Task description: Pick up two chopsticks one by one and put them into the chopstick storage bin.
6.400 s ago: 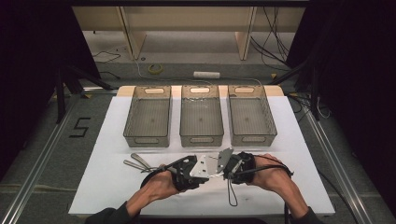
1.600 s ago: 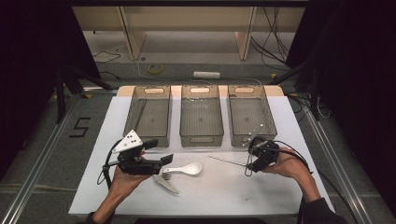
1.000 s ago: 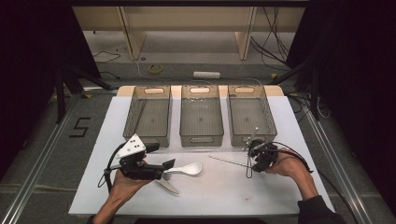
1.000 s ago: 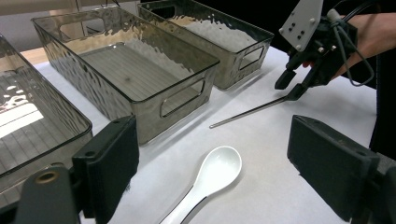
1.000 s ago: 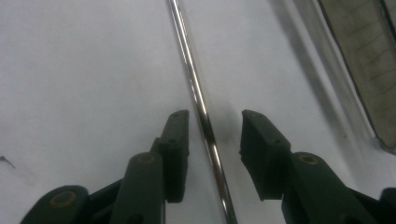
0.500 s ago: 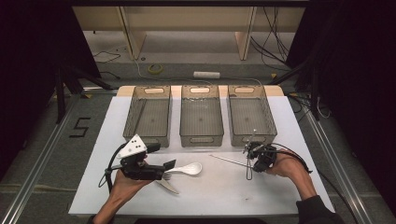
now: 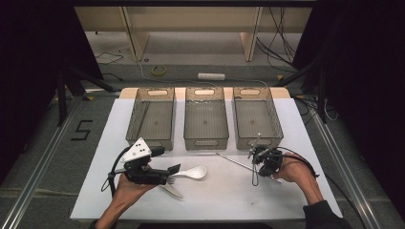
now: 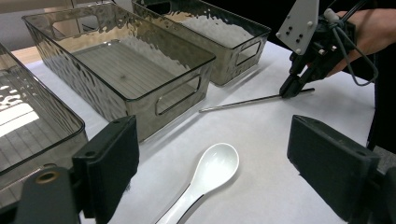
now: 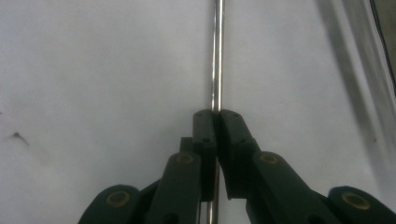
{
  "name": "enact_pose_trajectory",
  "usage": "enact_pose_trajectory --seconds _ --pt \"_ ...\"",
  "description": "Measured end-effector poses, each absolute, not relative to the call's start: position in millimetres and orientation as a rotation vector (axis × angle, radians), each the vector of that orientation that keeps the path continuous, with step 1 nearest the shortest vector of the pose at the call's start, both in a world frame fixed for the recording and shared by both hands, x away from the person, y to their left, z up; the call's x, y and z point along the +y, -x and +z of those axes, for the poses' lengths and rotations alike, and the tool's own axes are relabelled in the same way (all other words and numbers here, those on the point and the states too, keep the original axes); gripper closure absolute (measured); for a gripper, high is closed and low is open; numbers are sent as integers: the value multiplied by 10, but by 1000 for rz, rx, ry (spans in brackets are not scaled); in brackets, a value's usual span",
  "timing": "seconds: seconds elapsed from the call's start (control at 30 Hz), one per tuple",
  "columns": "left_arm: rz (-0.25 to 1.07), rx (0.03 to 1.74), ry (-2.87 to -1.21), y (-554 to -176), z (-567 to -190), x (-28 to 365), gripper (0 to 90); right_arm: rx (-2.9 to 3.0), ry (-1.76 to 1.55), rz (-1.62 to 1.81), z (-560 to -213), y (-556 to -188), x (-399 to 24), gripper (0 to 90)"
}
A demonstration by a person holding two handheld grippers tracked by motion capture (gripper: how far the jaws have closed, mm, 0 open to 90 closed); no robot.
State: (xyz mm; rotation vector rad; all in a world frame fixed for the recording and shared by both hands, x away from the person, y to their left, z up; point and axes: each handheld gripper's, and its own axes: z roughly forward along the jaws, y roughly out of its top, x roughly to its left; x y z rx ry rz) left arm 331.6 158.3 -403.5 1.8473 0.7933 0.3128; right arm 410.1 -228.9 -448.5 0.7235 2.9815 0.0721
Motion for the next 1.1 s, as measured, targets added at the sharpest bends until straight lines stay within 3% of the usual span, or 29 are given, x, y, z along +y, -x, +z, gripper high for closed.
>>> enact_pose_trajectory --seconds 0.53,1.1 --pt "274 746 -1906 -3353 -4025 1435 169 2984 -634 209 -4115 -3909 -2259 860" --pt "217 536 -2146 -3412 -4065 754 219 2942 -281 239 -3852 -3581 -1589 859"
